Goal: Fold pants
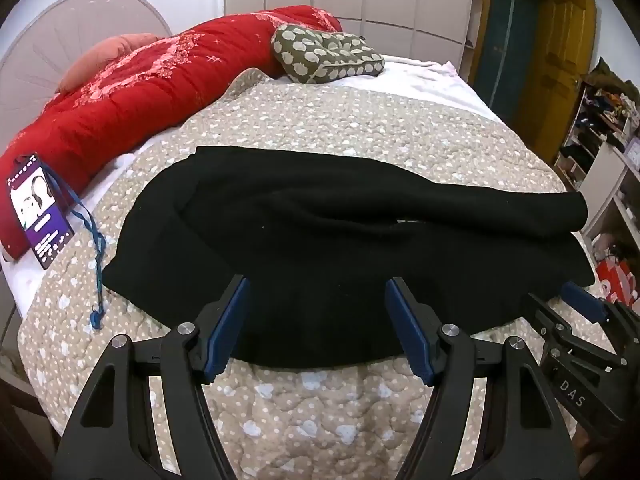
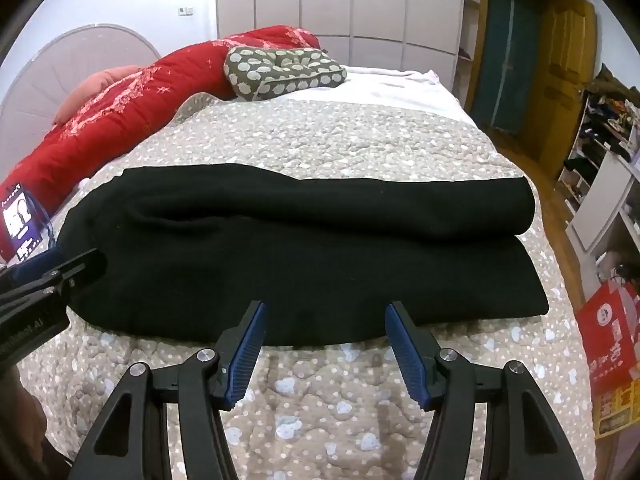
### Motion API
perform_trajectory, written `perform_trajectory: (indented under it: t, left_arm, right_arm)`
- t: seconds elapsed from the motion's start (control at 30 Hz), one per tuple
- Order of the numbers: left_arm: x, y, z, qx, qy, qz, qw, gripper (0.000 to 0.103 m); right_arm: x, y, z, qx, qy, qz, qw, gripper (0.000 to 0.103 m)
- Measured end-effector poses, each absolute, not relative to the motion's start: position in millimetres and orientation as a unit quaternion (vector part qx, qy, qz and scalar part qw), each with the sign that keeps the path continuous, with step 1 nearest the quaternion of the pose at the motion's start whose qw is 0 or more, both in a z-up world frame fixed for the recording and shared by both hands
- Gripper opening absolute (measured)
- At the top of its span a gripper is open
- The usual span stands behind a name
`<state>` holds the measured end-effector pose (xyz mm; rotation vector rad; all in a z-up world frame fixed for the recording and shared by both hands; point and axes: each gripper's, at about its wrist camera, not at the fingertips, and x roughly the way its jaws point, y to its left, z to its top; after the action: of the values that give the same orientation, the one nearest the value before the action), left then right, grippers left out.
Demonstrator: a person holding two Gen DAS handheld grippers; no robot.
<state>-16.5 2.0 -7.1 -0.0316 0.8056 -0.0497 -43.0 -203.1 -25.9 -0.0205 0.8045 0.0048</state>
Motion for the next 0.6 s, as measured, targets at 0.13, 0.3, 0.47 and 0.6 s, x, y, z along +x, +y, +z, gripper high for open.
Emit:
perform_trajectory:
  t: [0.13,0.3,0.47,0.6]
  left_arm:
    - [-16.4,5.3,-8.7,-0.018,0.396,-0.02,0.918,0.07]
    - [-14.7,11.0,-11.0,-0.022,0.401,-0.009,0.916,0.07]
    - [-13.1,16.2,-13.5,-0.028,0.407,-0.001,0.913,0.07]
    - [-12.4,18.9,-15.0,-0.028,0.409,0.004,0.912,0.07]
  right_arm:
    - [-41.7,-205.4,-27.3,-0.005,0.393,0.005,0.92,0.06]
    - [-39.6,-205.3,-27.8,-0.007,0.397,0.002,0.918,0.06]
    - [-37.8,-204.2,-27.8,-0.005,0.396,0.006,0.918,0.06]
    - [-37.0,-201.3,-30.1,0.0,0.397,0.008,0.918,0.06]
